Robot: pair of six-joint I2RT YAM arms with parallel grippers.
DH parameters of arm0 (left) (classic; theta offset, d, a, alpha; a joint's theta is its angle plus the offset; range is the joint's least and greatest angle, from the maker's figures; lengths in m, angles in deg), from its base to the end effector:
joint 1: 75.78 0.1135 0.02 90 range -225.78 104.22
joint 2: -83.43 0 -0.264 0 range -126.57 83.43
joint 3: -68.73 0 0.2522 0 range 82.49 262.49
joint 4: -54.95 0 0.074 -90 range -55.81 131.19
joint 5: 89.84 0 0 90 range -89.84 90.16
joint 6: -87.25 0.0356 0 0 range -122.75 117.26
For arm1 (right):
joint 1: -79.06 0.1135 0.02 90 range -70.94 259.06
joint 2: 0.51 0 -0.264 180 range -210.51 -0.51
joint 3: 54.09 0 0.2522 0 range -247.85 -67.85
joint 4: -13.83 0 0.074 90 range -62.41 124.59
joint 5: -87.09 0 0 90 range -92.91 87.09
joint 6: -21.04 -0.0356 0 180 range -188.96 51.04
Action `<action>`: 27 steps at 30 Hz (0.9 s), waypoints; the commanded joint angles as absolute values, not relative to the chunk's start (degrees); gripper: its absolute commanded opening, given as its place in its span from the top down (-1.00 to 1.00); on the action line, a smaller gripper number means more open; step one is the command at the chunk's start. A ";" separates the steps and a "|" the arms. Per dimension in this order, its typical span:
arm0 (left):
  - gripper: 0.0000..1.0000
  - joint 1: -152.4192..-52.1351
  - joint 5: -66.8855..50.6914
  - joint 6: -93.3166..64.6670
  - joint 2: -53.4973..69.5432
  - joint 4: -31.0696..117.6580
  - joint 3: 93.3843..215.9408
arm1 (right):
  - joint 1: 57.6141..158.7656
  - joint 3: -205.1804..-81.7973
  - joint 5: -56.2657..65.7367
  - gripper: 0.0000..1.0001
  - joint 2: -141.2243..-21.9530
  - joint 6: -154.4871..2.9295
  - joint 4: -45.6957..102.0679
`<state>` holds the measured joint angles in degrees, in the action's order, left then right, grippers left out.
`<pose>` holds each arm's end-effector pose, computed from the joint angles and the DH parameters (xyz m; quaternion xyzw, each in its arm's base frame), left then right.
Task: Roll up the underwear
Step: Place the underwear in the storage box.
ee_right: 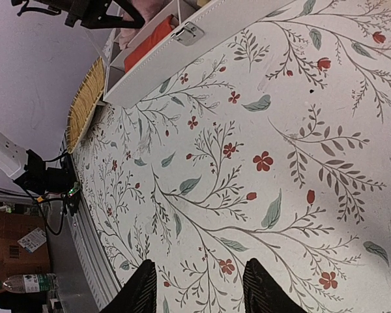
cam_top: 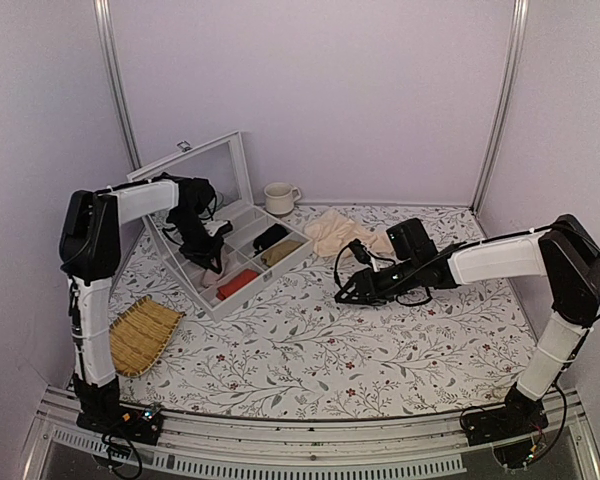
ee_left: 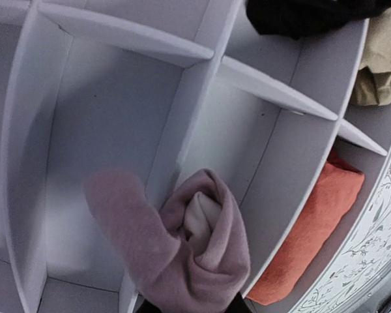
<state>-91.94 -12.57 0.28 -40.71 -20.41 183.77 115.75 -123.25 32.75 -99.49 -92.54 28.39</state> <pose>0.4086 -0.1266 0.1839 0.1707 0.9779 -0.1155 0.0351 0.2711 0.2279 0.1769 -0.2181 0.8582 0.4294 0.1775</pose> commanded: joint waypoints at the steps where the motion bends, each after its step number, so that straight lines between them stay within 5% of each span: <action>1: 1.00 -92.65 -9.54 0.94 -43.26 -20.60 184.47 | 115.55 -122.43 32.82 0.11 -94.09 -92.49 27.55; 27: 1.00 -100.95 9.44 1.65 -49.31 -18.31 188.54 | 115.53 -122.84 33.80 0.11 -96.00 -93.74 27.59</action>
<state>-100.42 7.13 1.75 -45.93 -21.75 187.59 115.73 -122.95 33.26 -99.49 -93.45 28.37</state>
